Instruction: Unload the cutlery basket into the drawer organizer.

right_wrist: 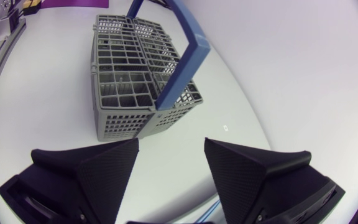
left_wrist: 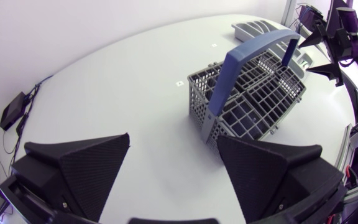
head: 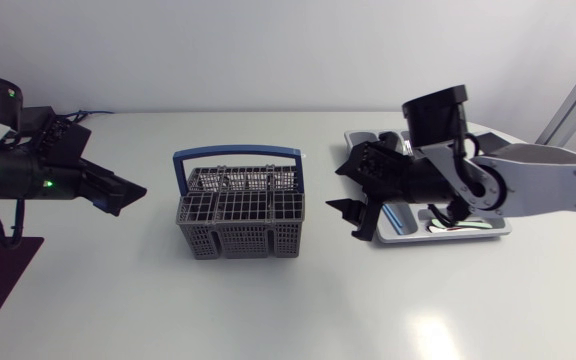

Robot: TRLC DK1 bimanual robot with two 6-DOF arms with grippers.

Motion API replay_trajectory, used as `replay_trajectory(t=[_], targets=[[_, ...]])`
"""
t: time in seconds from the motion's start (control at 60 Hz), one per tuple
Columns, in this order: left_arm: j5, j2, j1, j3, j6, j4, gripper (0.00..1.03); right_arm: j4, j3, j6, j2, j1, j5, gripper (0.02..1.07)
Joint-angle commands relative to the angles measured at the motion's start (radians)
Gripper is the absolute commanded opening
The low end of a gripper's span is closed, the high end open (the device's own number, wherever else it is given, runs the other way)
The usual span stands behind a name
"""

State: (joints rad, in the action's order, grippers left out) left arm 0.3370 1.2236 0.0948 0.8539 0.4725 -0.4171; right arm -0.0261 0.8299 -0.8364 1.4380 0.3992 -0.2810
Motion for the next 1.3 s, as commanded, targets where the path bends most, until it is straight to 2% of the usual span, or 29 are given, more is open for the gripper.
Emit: replay_trajectory(t=[0.0, 0.283, 0.433, 0.683, 0.85, 0.9, 1.1, 1.283], targets=[[0.016, -0.05, 0.016, -0.038, 0.015, -0.006, 0.99, -0.003, -0.071, 0.03, -0.074, -0.025, 0.02, 1.03], [0.017, -0.122, 0.08, -0.033, -0.055, -0.006, 0.98, -0.008, -0.153, 0.108, -0.324, -0.131, 0.085, 1.03], [0.017, -0.177, 0.103, -0.038, -0.074, -0.028, 0.99, -0.049, -0.179, 0.191, -0.462, -0.209, 0.088, 1.03], [0.019, -0.28, 0.121, -0.072, -0.103, -0.038, 0.99, -0.04, -0.27, 0.313, -0.656, -0.315, 0.08, 1.03], [0.017, -0.421, 0.161, -0.142, -0.224, 0.097, 0.99, -0.015, -0.314, 0.405, -0.766, -0.373, 0.083, 1.03], [-0.018, -0.47, 0.163, -0.174, -0.256, 0.139, 0.99, -0.015, -0.33, 0.43, -0.803, -0.382, 0.089, 1.03], [-0.024, -0.566, 0.141, -0.24, -0.261, 0.156, 0.99, -0.035, -0.387, 0.465, -0.959, -0.398, 0.154, 1.03], [-0.023, -0.677, 0.137, -0.316, -0.268, 0.215, 0.99, -0.044, -0.451, 0.487, -1.125, -0.398, 0.207, 1.03]])
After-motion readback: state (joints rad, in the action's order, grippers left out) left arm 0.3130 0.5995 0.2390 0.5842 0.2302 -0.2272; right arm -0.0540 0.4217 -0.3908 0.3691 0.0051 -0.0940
